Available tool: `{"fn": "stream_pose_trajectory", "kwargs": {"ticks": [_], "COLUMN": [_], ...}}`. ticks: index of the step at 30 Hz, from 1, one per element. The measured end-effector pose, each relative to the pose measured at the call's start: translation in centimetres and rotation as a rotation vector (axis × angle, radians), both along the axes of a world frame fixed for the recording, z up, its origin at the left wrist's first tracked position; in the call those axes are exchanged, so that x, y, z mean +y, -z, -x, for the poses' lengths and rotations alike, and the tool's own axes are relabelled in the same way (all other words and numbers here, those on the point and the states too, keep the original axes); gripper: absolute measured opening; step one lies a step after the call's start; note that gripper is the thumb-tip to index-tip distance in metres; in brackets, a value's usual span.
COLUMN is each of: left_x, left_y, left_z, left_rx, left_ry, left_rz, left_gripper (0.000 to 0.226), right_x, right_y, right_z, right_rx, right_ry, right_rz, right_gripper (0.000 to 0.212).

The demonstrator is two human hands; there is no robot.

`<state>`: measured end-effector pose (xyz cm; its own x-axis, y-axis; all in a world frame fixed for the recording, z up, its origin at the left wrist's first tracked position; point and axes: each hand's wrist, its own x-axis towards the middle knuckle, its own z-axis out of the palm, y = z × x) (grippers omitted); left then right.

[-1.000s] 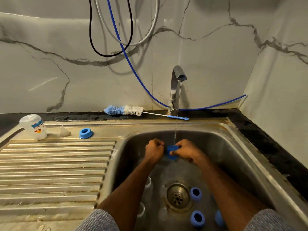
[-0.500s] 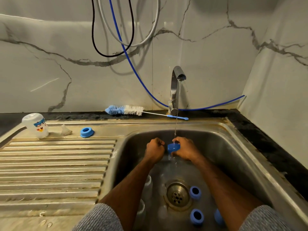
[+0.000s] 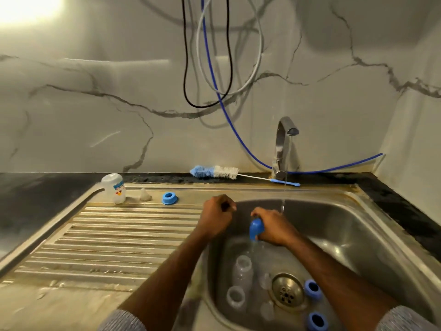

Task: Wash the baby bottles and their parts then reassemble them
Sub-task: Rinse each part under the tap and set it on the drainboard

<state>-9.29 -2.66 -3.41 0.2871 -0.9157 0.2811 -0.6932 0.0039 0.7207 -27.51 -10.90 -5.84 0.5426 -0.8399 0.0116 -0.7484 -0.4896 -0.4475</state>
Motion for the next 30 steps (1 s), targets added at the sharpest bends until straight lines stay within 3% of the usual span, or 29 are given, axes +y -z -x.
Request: {"fn": "stream_pose_trajectory", "kwargs": {"ticks": [3, 6, 15, 21, 24, 30], "left_x": [2.1, 3.6, 5.5, 6.0, 6.1, 5.4], "left_y": [-1.6, -2.4, -1.3, -1.3, -1.4, -1.1], "left_z": [-4.3, -7.8, -12.1, -12.5, -12.3, -8.8], "left_rx": [0.033, 0.025, 0.097, 0.127, 0.128, 0.168], "left_ry": [-0.091, -0.214, -0.299, -0.272, -0.267, -0.189], "left_rz": [0.037, 0.066, -0.038, -0.077, -0.066, 0.008], "left_gripper": [0.013, 0.016, 0.02, 0.01, 0.007, 0.004], "right_x": [0.7, 1.2, 1.4, 1.7, 1.9, 2.4], "right_y": [-2.2, -4.3, -6.2, -5.2, -5.1, -4.1], "right_z": [-3.1, -7.4, -17.5, -19.2, -18.5, -11.0], "right_rx": [-0.264, -0.393, -0.273, -0.203, -0.284, -0.373], "right_ry": [0.05, 0.012, -0.008, 0.065, 0.068, 0.019], "right_rz": [0.083, 0.101, 0.039, -0.01, -0.014, 0.079], "right_gripper": [0.048, 0.05, 0.063, 0.064, 0.066, 0.035]}}
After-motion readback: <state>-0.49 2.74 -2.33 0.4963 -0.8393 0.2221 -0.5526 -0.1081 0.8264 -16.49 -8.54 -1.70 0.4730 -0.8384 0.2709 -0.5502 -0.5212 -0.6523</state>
